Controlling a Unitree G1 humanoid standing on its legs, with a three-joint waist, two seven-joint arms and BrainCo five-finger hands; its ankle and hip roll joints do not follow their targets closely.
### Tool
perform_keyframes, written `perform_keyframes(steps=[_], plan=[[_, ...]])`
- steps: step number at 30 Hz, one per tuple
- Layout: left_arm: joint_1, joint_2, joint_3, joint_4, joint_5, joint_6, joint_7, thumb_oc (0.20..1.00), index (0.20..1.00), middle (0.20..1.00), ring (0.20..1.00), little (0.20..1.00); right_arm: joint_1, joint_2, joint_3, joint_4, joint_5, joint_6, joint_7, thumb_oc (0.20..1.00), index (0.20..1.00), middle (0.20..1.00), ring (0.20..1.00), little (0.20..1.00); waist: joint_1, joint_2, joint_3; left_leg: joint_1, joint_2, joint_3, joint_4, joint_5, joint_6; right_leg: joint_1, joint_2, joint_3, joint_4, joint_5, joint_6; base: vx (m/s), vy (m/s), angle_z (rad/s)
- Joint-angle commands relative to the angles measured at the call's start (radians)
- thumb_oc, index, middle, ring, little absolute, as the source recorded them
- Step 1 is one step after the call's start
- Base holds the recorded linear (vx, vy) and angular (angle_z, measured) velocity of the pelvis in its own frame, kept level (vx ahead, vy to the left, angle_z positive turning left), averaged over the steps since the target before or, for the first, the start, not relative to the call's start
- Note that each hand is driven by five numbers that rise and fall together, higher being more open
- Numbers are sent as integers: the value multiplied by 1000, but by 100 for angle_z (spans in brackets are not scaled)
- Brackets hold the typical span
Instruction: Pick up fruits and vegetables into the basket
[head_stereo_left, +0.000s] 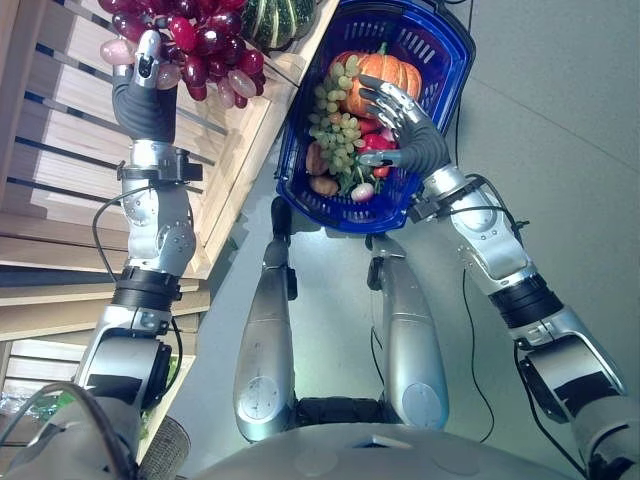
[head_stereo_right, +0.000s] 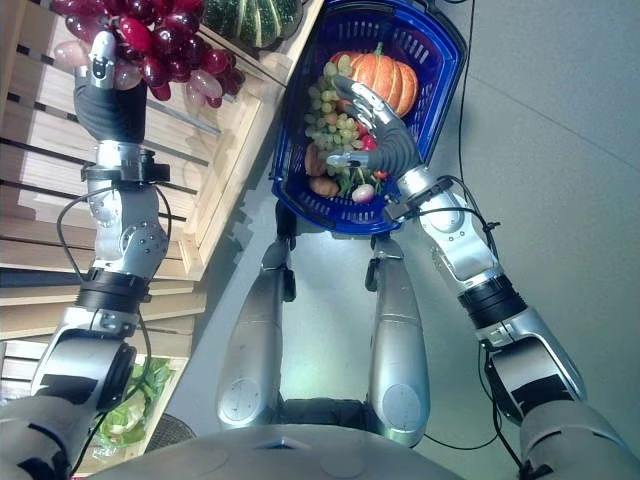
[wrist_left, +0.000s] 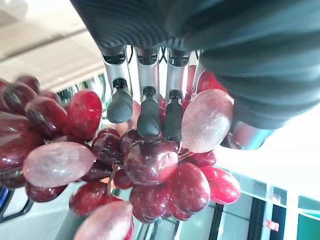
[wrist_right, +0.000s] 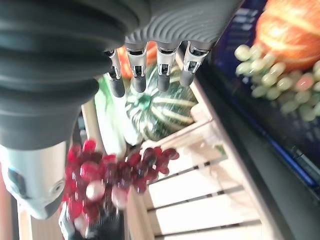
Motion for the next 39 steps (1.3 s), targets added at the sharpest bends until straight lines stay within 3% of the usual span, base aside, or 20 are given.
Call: perform_keyframes(steps=[1,8,12,19,39], plan=[[-40,12,-6,-140,28,-30,-48,200,200,200,200,200,-29,8,22,-113,-11,-23,30,1000,1000,1000,1000,1000,-2,6,-37,1,-121,50,30,-78,76,101,59,-64,-47,-81,3,0,0,0],[-68,4,-51,-216,21,34,-92,200,200,200,200,200,-93,25,40,-142,-28,-40,-20,1000,1000,1000,1000,1000,8,10,-37,-1,-123,49,29,-73,80,101,55,-69,-56,-67,2,0,-6,1],[-85,-3,-87,-253,16,72,-122,200,200,200,200,200,-127,49,46,-162,-56,-51,-99,1000,1000,1000,1000,1000,13,12,-37,7,-127,47,31,-82,83,111,51,-70,-59,-70,3,3,-2,1],[-102,-21,-124,-297,19,110,-148,200,200,200,200,200,-155,80,52,-182,-61,-8,-175,1000,1000,1000,1000,1000,16,15,-37,10,-130,46,23,-75,87,110,52,-71,-67,-57,3,2,0,2],[-122,-16,-181,-402,-2,142,-225,200,200,200,200,200,-191,78,138,-186,66,141,-95,1000,1000,1000,1000,1000,27,10,-37,20,-134,43,17,-75,91,118,49,-80,-70,-55,3,1,-1,0]])
